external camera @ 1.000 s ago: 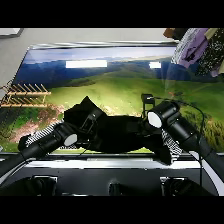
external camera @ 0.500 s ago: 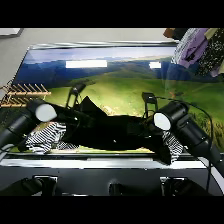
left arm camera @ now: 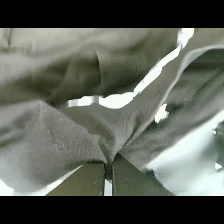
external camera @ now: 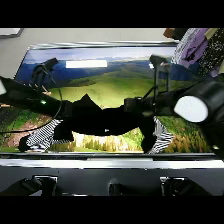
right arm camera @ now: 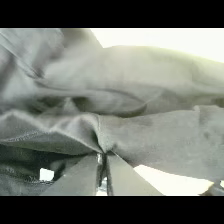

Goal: Fold the clothes and pants, and hang the long-sleeved shirts on hangers.

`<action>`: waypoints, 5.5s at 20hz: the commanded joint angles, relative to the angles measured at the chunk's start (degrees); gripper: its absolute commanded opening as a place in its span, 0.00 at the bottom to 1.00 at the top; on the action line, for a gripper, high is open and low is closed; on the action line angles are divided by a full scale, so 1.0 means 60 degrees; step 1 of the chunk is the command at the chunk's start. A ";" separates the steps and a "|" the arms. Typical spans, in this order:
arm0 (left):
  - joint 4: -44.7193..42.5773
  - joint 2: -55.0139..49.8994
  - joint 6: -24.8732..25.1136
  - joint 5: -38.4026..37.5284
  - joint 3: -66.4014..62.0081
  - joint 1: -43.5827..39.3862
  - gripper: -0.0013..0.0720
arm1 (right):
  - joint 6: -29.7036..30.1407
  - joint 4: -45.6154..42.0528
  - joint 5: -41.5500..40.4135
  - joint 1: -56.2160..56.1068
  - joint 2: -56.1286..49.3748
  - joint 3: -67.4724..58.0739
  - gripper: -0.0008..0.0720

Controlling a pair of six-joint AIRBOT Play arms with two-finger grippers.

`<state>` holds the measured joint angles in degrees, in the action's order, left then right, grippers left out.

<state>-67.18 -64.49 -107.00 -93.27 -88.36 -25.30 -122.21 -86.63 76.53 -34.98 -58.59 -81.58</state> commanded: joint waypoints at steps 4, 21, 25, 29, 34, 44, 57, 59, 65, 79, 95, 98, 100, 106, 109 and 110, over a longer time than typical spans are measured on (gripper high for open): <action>0.0022 0.0244 -0.0776 -0.0419 0.0463 0.0036 0.05 | -0.0007 -0.0401 0.1224 -0.0007 -0.0106 0.0138 0.06; -0.0047 0.0652 0.0204 0.2441 0.4087 0.2685 0.84 | -0.0820 0.0441 -0.1315 -0.0007 -0.0958 0.2914 0.06; -0.1825 0.1698 0.2127 0.2040 0.4204 0.5734 0.84 | -0.0729 0.0517 -0.1158 -0.0007 -0.0958 0.2914 0.06; -0.2237 0.1770 0.3501 0.1319 0.4211 0.7741 0.84 | -0.0696 0.0579 -0.1133 -0.0007 -0.0958 0.2914 0.06; -0.2113 0.0958 0.3333 0.3013 0.4273 0.9992 0.86 | -0.0667 0.0579 -0.1140 -0.0007 -0.0958 0.2914 0.06; -0.0586 -0.2302 1.1358 0.4575 0.3592 1.3180 0.84 | -0.0678 0.0659 -0.1093 -0.0007 -0.0958 0.2896 0.06; -0.0546 -0.3712 1.1340 0.6215 0.3595 1.3074 0.84 | -0.0678 0.0535 -0.0991 -0.0007 -0.0962 0.2896 0.06; -0.0546 -0.3963 1.1340 0.6204 0.3599 1.3019 0.83 | -0.0674 0.0470 -0.0991 -0.0007 -0.0962 0.2896 0.06; -0.0557 -0.4568 1.1340 0.6011 0.3599 1.2834 0.83 | -0.0776 0.0321 -0.0991 -0.0007 -0.0962 0.2896 0.06; -0.0550 -0.4688 1.1340 0.5504 0.3945 1.2808 0.16 | -0.0772 0.0138 -0.0958 -0.0007 -0.0958 0.2896 0.06; 0.1953 -0.2962 1.1264 0.4951 0.1472 1.1912 0.04 | -0.0739 -0.0437 -0.0630 -0.0007 -0.0958 0.2896 0.06; 0.1953 -0.2459 1.0561 0.4987 0.0787 1.1522 0.04 | -0.0732 -0.0441 -0.0630 -0.0007 -0.0958 0.2896 0.06; 0.1953 -0.1978 1.0429 0.5147 0.0463 1.1293 0.04 | -0.0663 -0.0492 -0.0630 -0.0007 -0.0958 0.2896 0.06; 0.1945 0.0197 1.1267 0.3996 0.1264 1.0451 0.04 | -0.0725 -0.1239 -0.0634 -0.0007 -0.0962 0.2896 0.06; 0.2124 0.2131 1.1333 0.3370 0.3694 1.0214 0.04 | -0.1031 -0.1432 -0.0761 -0.0007 -0.0962 0.2896 0.06; 0.2229 0.2943 1.1457 0.3213 0.4612 1.0080 0.04 | -0.1035 -0.1432 -0.0812 -0.0007 -0.0965 0.2896 0.06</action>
<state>-55.37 -57.21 -40.38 -69.49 -71.83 37.10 -127.37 -93.95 72.53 -34.98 -64.34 -64.16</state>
